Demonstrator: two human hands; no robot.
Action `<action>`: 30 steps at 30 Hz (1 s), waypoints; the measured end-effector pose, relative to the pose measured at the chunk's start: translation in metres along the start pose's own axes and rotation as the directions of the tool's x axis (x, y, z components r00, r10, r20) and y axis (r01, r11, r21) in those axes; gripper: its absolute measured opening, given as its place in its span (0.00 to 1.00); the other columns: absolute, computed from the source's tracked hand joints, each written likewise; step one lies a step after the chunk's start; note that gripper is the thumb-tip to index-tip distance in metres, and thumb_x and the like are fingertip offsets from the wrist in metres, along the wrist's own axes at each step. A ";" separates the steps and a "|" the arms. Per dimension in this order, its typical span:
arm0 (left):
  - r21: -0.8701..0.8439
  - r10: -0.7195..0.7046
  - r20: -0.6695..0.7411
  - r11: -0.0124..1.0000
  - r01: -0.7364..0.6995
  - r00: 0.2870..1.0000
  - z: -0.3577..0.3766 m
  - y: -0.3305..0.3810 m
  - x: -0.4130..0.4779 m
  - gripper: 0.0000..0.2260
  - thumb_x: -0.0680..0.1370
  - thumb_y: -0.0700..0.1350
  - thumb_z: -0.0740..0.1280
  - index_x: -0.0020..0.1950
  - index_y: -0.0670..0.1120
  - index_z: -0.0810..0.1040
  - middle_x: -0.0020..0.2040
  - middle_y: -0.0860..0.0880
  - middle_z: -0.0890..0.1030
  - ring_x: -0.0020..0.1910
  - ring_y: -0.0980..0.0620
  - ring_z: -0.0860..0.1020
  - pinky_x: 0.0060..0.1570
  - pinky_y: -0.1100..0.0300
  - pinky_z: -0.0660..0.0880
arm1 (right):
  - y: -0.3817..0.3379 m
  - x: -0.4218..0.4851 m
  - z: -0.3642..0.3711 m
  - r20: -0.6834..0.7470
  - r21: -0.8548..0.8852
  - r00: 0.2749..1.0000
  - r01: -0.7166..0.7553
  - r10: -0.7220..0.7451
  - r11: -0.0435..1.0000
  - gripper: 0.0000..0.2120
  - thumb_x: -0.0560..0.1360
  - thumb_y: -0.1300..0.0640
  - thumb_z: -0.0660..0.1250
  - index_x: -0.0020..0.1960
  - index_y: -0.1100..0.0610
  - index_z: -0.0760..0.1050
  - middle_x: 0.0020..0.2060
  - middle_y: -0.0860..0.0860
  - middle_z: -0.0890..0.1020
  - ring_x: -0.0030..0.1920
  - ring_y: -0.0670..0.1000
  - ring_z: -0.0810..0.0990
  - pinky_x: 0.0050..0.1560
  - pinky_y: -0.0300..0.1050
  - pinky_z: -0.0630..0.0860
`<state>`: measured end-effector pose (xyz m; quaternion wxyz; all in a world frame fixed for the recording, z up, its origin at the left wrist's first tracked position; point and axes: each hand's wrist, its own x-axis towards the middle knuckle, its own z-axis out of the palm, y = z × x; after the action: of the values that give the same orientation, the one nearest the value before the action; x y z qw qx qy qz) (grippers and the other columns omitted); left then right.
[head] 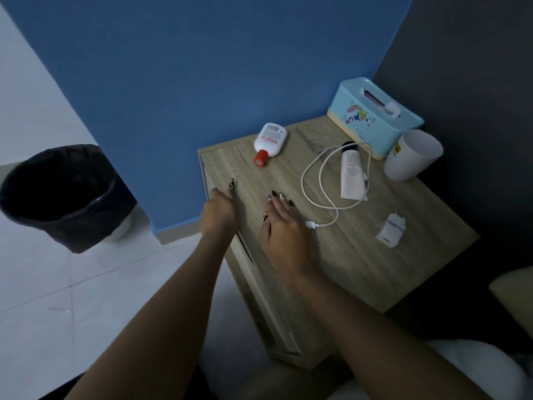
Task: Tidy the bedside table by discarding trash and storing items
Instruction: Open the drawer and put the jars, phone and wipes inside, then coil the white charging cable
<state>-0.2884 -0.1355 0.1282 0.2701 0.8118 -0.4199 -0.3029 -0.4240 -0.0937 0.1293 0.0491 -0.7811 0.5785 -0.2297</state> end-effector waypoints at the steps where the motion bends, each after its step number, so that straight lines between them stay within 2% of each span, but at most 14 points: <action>1: 0.020 -0.014 0.005 1.000 0.014 1.000 0.000 0.001 -0.001 0.24 0.81 0.57 0.47 0.60 0.38 0.68 0.57 0.34 0.77 0.56 0.35 0.76 0.52 0.46 0.71 | 0.000 -0.001 -0.001 0.001 -0.008 1.000 0.004 -0.004 1.000 0.23 0.75 0.59 0.54 0.65 0.65 0.74 0.65 0.59 0.77 0.69 0.56 0.71 0.68 0.54 0.69; 5: 0.108 -0.017 -0.009 0.994 0.018 1.000 0.002 0.003 -0.003 0.23 0.81 0.57 0.46 0.58 0.39 0.67 0.57 0.36 0.78 0.55 0.36 0.77 0.54 0.46 0.73 | -0.001 -0.003 -0.005 -0.013 -0.053 1.000 0.013 -0.014 0.998 0.22 0.75 0.58 0.55 0.65 0.64 0.75 0.64 0.57 0.78 0.69 0.54 0.72 0.70 0.48 0.67; 12: 0.202 0.006 -0.016 0.979 -0.002 1.000 0.001 0.003 -0.005 0.22 0.81 0.58 0.45 0.56 0.41 0.67 0.53 0.36 0.80 0.52 0.36 0.79 0.51 0.46 0.73 | 0.002 -0.002 -0.002 0.028 -0.060 1.000 0.004 -0.003 0.998 0.23 0.75 0.58 0.54 0.65 0.63 0.74 0.65 0.57 0.77 0.70 0.55 0.71 0.68 0.52 0.70; 20: 0.190 -0.033 0.049 0.982 0.023 0.998 -0.002 0.002 -0.004 0.21 0.81 0.58 0.45 0.56 0.42 0.65 0.52 0.38 0.81 0.50 0.39 0.80 0.48 0.48 0.75 | -0.002 0.000 -0.010 0.182 -0.035 0.981 -0.060 0.066 0.998 0.23 0.74 0.58 0.55 0.66 0.62 0.73 0.66 0.56 0.77 0.70 0.54 0.70 0.68 0.51 0.70; 24: 0.165 -0.064 0.148 0.985 0.039 0.987 -0.008 0.002 -0.002 0.22 0.81 0.58 0.48 0.61 0.41 0.64 0.52 0.39 0.81 0.49 0.40 0.80 0.52 0.45 0.77 | 0.002 0.003 -0.020 0.232 0.012 0.973 -0.022 0.019 1.000 0.24 0.75 0.57 0.51 0.68 0.61 0.72 0.68 0.55 0.74 0.71 0.55 0.69 0.67 0.54 0.71; 25: 0.190 -0.062 0.171 0.981 0.029 0.983 -0.011 0.002 -0.002 0.22 0.81 0.57 0.49 0.64 0.41 0.63 0.53 0.39 0.80 0.50 0.39 0.80 0.53 0.44 0.77 | 0.002 0.004 -0.029 0.198 0.055 0.980 -0.028 0.016 0.998 0.25 0.76 0.55 0.50 0.69 0.60 0.71 0.69 0.54 0.73 0.72 0.54 0.68 0.68 0.54 0.70; 27: 0.312 -0.014 0.180 0.949 -0.043 0.984 -0.021 0.004 -0.004 0.23 0.81 0.53 0.53 0.71 0.40 0.57 0.61 0.37 0.76 0.58 0.38 0.77 0.58 0.43 0.74 | 0.008 0.005 -0.054 0.171 0.135 0.981 -0.119 0.095 0.984 0.26 0.77 0.53 0.49 0.73 0.56 0.66 0.71 0.50 0.70 0.72 0.50 0.66 0.72 0.46 0.64; 28: 0.397 0.023 0.157 0.914 -0.084 0.987 -0.025 0.005 -0.007 0.26 0.81 0.52 0.55 0.73 0.40 0.53 0.67 0.37 0.71 0.64 0.37 0.72 0.62 0.42 0.71 | 0.015 0.003 -0.065 0.170 0.150 0.976 -0.161 0.134 0.976 0.25 0.77 0.54 0.51 0.74 0.54 0.65 0.71 0.49 0.70 0.72 0.49 0.66 0.71 0.43 0.62; 30: 0.524 0.171 0.116 0.826 -0.207 0.978 -0.033 0.012 -0.018 0.31 0.80 0.56 0.56 0.76 0.41 0.50 0.75 0.38 0.59 0.73 0.37 0.60 0.69 0.41 0.61 | 0.033 -0.003 -0.087 0.188 0.110 0.968 -0.192 0.169 0.975 0.26 0.75 0.56 0.56 0.73 0.51 0.65 0.69 0.49 0.70 0.69 0.50 0.67 0.69 0.45 0.66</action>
<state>-0.2794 -0.1199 0.1630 0.0489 0.7991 -0.5740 -0.1720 -0.4903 -0.0853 0.1946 0.1711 -0.7378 0.6247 -0.1903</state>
